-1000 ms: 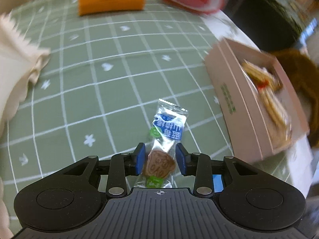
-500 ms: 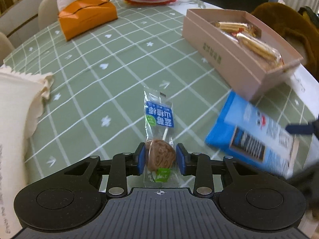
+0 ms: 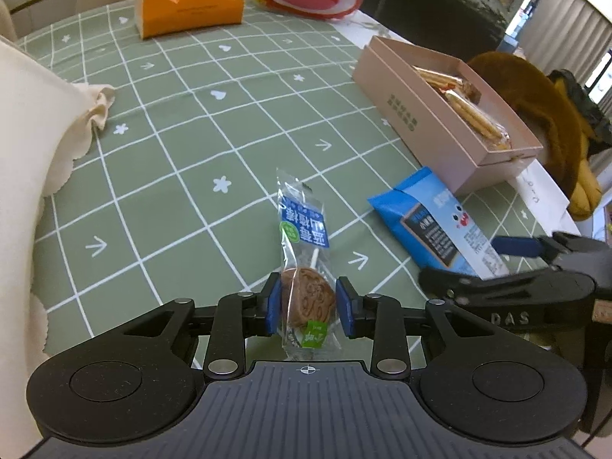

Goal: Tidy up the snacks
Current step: 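Grasp the clear wrapped candy with the left tool while the right holds the biscuit packet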

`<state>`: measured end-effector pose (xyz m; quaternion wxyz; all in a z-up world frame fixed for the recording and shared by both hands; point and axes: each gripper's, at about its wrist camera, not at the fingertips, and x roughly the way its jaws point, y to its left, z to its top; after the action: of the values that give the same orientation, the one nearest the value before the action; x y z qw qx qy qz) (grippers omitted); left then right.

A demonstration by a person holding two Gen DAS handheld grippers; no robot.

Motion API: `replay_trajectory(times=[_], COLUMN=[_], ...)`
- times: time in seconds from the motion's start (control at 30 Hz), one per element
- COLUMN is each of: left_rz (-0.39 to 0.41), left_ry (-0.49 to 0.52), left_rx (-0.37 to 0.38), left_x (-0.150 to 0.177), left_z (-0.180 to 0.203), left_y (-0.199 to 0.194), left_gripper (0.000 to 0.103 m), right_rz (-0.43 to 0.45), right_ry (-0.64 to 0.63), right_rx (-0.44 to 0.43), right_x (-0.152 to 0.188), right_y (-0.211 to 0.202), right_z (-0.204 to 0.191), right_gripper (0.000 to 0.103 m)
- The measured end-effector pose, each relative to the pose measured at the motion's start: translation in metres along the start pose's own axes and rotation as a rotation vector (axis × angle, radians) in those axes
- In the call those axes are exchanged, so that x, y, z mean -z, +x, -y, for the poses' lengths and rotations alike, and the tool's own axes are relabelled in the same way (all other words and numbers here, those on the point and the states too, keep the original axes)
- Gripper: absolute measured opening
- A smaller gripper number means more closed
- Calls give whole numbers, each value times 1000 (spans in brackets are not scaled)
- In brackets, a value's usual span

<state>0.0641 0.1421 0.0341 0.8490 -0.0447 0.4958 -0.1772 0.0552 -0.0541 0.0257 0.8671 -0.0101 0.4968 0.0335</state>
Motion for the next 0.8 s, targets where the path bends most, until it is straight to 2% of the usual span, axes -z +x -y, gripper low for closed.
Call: replay_trajectory(times=[0.2,0.3,0.6,0.8], left_rz=[5,25,45,35], left_ry=[82,102,25,20], left_rx=[-35,-48,30,40], left_x=[9,16,34,43], left_z=[14,18,14,21], left_y=[-2,-3,-13,-15], left_gripper=[35,35,34,23], right_rz=[-28,-27,-53,-58], right_ry=[15,26,77,5], right_rx=[6,15,42,-14], right_x=[-7,-2,36,49], right_y=[3,-3,-30,-38], right_z=[-6,-8,3,11], right_gripper=[102,94,94,99])
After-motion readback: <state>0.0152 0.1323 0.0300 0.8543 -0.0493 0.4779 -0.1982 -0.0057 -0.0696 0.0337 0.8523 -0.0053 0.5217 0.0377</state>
